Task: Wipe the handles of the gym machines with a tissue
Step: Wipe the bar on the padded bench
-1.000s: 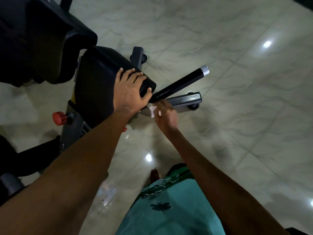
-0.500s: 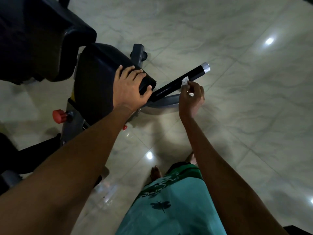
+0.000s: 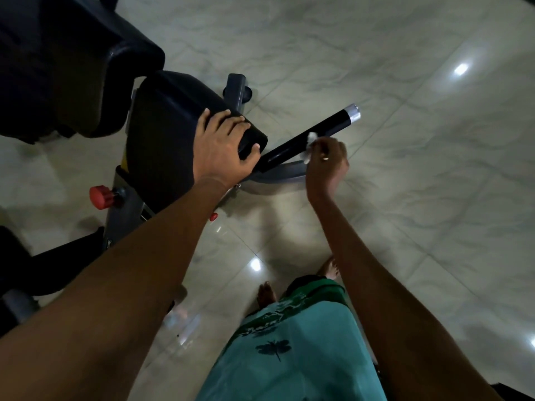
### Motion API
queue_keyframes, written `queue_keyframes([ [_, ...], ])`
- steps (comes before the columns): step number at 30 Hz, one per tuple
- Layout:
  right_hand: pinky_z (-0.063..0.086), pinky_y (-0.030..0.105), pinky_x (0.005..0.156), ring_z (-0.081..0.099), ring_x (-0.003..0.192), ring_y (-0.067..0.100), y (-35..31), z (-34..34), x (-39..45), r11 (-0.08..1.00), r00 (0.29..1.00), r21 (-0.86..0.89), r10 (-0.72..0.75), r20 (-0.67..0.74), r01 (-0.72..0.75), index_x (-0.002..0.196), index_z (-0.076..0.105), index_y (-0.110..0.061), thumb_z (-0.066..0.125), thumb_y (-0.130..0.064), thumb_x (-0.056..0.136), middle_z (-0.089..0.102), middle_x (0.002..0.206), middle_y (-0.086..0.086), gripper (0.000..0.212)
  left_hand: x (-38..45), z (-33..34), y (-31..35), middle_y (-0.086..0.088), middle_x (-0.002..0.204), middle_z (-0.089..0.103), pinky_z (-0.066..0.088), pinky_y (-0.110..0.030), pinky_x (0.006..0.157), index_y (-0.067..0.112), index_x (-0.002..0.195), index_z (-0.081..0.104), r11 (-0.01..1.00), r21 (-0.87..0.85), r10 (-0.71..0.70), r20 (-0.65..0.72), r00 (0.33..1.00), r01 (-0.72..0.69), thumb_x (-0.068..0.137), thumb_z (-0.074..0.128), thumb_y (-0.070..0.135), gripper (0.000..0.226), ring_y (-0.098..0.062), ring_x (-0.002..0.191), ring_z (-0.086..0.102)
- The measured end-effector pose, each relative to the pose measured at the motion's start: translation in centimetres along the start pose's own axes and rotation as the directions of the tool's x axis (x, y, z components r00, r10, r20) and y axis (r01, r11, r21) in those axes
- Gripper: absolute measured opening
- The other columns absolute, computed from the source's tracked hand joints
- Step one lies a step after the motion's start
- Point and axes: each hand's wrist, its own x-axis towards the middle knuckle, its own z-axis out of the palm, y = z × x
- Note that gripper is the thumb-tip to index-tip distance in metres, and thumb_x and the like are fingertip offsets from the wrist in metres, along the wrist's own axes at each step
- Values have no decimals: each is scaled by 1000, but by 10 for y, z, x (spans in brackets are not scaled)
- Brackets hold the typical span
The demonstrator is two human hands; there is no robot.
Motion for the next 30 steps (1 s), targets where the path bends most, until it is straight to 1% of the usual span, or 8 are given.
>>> queue_keyframes([
  [4, 36, 20, 61, 55, 67, 23, 1, 8, -10, 999, 1000, -45, 18, 6, -18, 77, 65, 2, 58, 2, 78, 62, 78, 19, 7, 0, 0, 0, -9, 112, 67, 27, -47, 110, 9, 105, 67, 1000, 7, 7, -6, 1000, -7, 84, 49, 42, 43, -29, 117, 55],
  [10, 43, 18, 58, 63, 67, 25, -7, 25, -93, 963, 889, -27, -235, 392, 266, 89, 66, 5, 57, 5, 83, 65, 87, 21, 11, 1, 0, 0, -8, 115, 66, 25, -47, 112, 10, 108, 66, 1000, 19, -3, 25, 1000, 3, 84, 47, 44, 45, -28, 119, 53],
  [12, 47, 21, 58, 64, 69, 28, -11, 23, -87, 977, 923, -13, -196, 332, 213, 88, 66, 4, 56, -1, 85, 65, 87, 20, 11, 1, -1, 0, -9, 114, 66, 26, -48, 111, 10, 108, 66, 1000, 16, -1, 18, 1000, 1, 84, 47, 43, 46, -28, 119, 53],
  [14, 46, 25, 54, 62, 67, 27, -11, 16, -58, 990, 987, -66, -115, 114, 123, 82, 66, 0, 57, -6, 85, 65, 83, 17, 11, 1, -1, 0, -9, 113, 67, 26, -48, 111, 9, 107, 66, 1000, 14, 3, 9, 1000, -3, 84, 47, 43, 46, -29, 118, 53],
  [18, 30, 10, 62, 57, 70, 20, -1, -15, 26, 998, 982, -63, -26, -185, 14, 76, 64, -1, 58, 2, 77, 62, 77, 17, 7, 1, 0, -1, -10, 112, 67, 26, -48, 110, 8, 106, 67, 1000, -5, 8, -5, 1000, -8, 84, 47, 44, 47, -29, 117, 54],
  [23, 33, 20, 60, 52, 65, 18, 0, -8, 50, 1000, 979, -23, 11, -205, -16, 72, 64, 2, 53, 6, 70, 59, 75, 18, 11, 0, 3, -3, -8, 112, 67, 26, -47, 110, 9, 106, 67, 1000, -2, 12, -17, 1000, -12, 84, 48, 44, 45, -28, 117, 54],
  [28, 34, 7, 63, 50, 66, 15, 3, -4, 17, 999, 1000, 17, 29, -8, -28, 73, 65, 3, 55, 8, 69, 59, 78, 19, 12, 0, 4, -3, -8, 111, 67, 26, -46, 110, 10, 106, 67, 1000, -1, 13, -21, 1000, -13, 84, 49, 43, 44, -28, 117, 54],
  [30, 34, 3, 63, 50, 65, 12, 4, -11, 30, 999, 995, 20, -34, -93, 36, 71, 67, 2, 56, 3, 70, 61, 74, 20, 11, 0, 4, -3, -8, 111, 67, 27, -47, 110, 10, 105, 67, 1000, 3, 10, -22, 1000, -10, 84, 49, 43, 43, -28, 117, 54],
])
